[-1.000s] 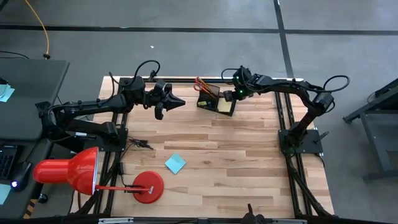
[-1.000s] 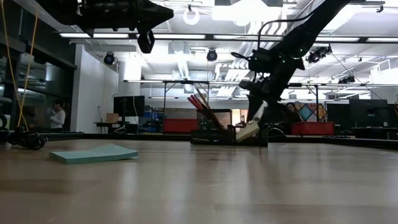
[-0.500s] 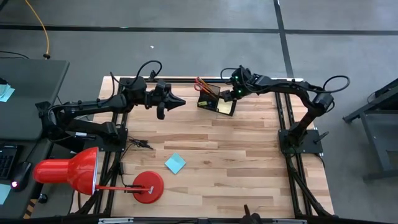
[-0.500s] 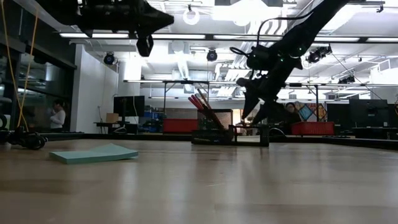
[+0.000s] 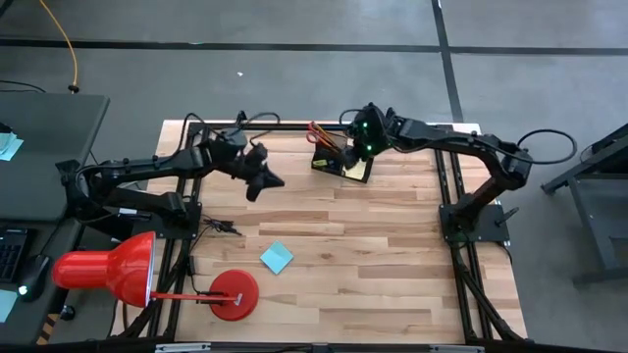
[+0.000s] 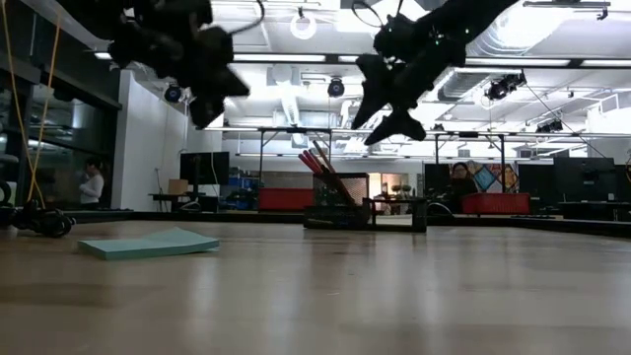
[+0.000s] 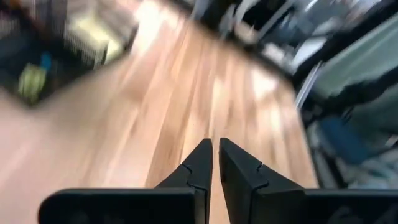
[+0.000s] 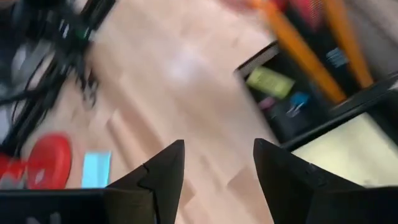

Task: Pick and place office supplies into organizer
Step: Put the blue sticky notes in the black desk organizer

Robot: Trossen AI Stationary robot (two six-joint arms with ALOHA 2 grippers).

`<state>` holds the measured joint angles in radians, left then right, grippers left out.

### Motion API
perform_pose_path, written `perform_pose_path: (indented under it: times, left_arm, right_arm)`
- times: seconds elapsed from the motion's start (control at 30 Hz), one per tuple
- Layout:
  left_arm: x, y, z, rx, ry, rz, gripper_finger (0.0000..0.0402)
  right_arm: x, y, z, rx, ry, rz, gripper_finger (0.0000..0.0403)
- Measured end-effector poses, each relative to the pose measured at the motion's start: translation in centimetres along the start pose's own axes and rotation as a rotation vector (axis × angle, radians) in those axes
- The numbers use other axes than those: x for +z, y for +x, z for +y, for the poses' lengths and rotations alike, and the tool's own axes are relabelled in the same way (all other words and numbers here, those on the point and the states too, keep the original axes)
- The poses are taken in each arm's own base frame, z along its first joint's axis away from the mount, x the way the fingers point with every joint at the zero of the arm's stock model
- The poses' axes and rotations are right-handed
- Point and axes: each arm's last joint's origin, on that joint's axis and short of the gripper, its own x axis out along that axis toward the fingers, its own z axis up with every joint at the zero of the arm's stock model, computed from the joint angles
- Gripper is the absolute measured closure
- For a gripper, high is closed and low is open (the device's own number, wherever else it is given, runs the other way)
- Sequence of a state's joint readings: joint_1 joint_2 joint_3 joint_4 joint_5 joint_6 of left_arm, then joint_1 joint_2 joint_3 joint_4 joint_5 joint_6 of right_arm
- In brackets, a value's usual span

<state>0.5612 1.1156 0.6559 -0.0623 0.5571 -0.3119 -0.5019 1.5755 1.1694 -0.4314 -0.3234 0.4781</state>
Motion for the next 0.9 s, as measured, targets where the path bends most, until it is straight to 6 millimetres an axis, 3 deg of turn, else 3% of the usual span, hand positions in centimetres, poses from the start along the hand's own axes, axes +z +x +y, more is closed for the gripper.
perform_pose_path:
  times: [0.2,0.37,0.5,0.73,0.9]
  left_arm:
    - [-2.7,0.4,0.3,0.092,-0.043,0.233,0.0345]
    - [-4.6,2.0,-0.2,0.031,-0.094,0.381,0.0275]
    - [-6.2,3.5,-0.6,0.007,-0.071,0.485,0.0243]
    - [-8.0,5.3,-1.5,-0.219,0.085,0.613,0.0237]
    - [-9.5,6.6,-1.1,-0.271,0.069,0.702,0.0245]
  right_arm:
    - [-3.2,1.2,2.1,0.024,-0.134,0.17,0.0217]
    - [-5.6,2.4,2.5,0.042,-0.186,0.242,0.0217]
    - [-7.2,2.9,2.2,0.047,-0.195,0.302,0.0218]
    - [-9.2,3.7,1.7,0.061,-0.221,0.355,0.0218]
    - [-9.2,4.0,1.6,0.072,-0.218,0.329,0.0218]
